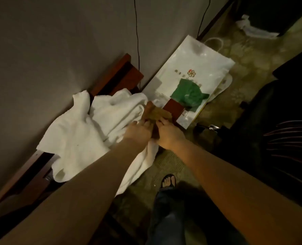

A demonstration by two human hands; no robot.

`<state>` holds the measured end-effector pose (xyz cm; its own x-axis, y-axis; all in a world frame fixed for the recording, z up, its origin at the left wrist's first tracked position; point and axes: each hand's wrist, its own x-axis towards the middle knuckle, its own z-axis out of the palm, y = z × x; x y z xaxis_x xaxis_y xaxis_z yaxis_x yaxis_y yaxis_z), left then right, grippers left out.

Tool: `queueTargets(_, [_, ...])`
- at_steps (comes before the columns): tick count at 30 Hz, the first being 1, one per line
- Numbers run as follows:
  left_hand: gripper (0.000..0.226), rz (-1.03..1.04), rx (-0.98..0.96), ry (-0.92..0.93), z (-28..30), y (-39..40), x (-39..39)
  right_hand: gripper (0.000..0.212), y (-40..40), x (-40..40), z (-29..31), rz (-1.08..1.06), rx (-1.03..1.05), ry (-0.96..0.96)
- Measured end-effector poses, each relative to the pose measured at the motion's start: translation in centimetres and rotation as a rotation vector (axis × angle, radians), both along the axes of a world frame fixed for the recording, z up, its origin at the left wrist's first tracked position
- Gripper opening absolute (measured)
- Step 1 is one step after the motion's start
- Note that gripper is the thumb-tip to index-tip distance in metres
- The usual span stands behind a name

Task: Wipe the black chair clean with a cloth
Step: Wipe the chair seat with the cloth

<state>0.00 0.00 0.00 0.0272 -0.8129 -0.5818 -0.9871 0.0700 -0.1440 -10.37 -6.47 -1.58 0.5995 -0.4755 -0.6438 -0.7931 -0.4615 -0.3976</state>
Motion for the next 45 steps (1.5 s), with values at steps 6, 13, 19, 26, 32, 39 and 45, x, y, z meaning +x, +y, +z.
queueTargets(6, [0.027,-0.225,-0.264,-0.036,-2.5,-0.4,0.6,0.068,0.9,0.3,-3.0,0.11,-0.207,0.005])
queueTargets(13, [0.019,-0.226,-0.291,0.0,-2.1,-2.1,0.3,0.037,-0.5,-0.9,-3.2,0.165,-0.35,-0.126])
queueTargets(19, [0.007,-0.212,-0.296,0.059,0.6,-5.1,-1.8,0.021,-4.3,-4.0,-0.4,0.114,-0.237,-0.157])
queueTargets(26, [0.024,-0.166,-0.299,0.167,4.4,-11.1,-10.0,0.024,-8.4,-13.0,3.0,-0.099,-0.177,-0.305])
queueTargets(32, [0.035,0.019,-0.236,0.186,5.2,-15.8,-20.5,0.026,-13.1,-23.6,6.3,-0.159,-0.242,-0.359])
queueTargets(39, [0.032,-0.237,-0.297,0.212,5.8,-21.7,-33.9,0.027,-17.9,-39.0,7.6,-0.218,-0.315,-0.255])
queueTargets(45, [0.03,-0.299,-0.394,0.207,7.2,-28.3,-42.7,0.025,-22.0,-49.8,8.3,-0.357,-0.329,-0.228])
